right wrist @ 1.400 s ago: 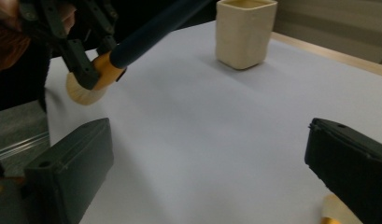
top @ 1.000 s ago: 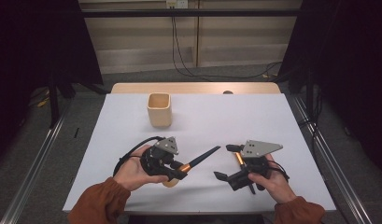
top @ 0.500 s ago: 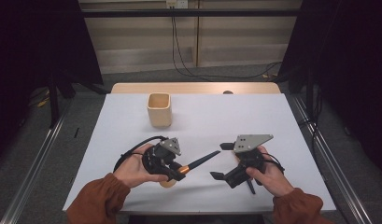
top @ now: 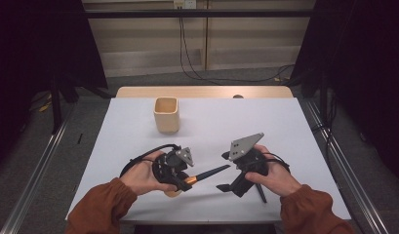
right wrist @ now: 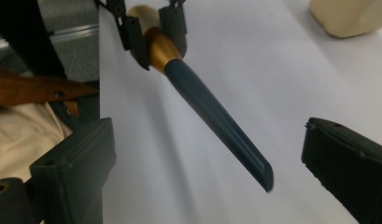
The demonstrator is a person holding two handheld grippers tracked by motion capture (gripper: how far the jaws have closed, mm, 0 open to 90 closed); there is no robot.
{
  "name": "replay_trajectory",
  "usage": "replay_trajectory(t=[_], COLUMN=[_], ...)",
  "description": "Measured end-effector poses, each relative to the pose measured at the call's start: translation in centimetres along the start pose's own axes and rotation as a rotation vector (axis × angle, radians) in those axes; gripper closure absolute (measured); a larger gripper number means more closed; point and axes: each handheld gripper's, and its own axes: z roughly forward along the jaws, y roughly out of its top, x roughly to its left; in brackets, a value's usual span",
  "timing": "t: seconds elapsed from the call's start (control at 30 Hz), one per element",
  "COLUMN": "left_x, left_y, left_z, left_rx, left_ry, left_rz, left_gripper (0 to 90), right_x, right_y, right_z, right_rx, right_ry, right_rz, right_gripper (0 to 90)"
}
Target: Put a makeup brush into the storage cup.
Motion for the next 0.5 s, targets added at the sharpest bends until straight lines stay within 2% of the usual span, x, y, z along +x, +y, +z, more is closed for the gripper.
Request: replay_trajectory(t=[0.13, 0.2, 0.23, 0.3, 0.33, 0.4, 0.47, 0.5], left_x=[-0.1, -0.1, -0.1, 0.0, -0.1, 0.1, 0.0, 0.0], left_y=[0.5, 0.7, 0.8, 1.1, 1.1, 1.3, 1.3, 1.3], left_z=[0.1, 0.3, 0.2, 0.3, 0.4, 0.4, 0.5, 0.6], left_rx=[0.034, 0.053, 0.072, 0.082, 0.072, 0.087, 0.089, 0.098], left_ry=[-0.003, 0.006, -0.004, -0.01, -0.01, -0.009, -0.016, -0.017], left_rz=[0.024, 0.036, 0.039, 0.042, 0.027, 0.05, 0.036, 0.042], left_gripper=[65.1, 65.1, 65.1, 65.1, 65.1, 65.1, 65.1, 65.1], right_x=[-0.1, -0.2, -0.2, -0.3, -0.3, -0.3, -0.3, -0.3], right_y=[0.2, 0.3, 0.4, 0.5, 0.5, 0.7, 0.8, 0.8], right_z=[0.8, 1.1, 1.3, 1.7, 1.9, 2.3, 2.6, 2.7], right_rx=[0.066, 0.095, 0.107, 0.133, 0.143, 0.163, 0.179, 0.19], right_ry=[0.025, 0.024, 0.021, 0.029, 0.028, 0.029, 0.035, 0.035], right_rz=[-0.019, -0.027, -0.04, -0.046, -0.055, -0.056, -0.068, -0.072], right_gripper=[2.7, 3.3, 3.5, 3.4, 3.5, 3.7, 5.0, 7.0])
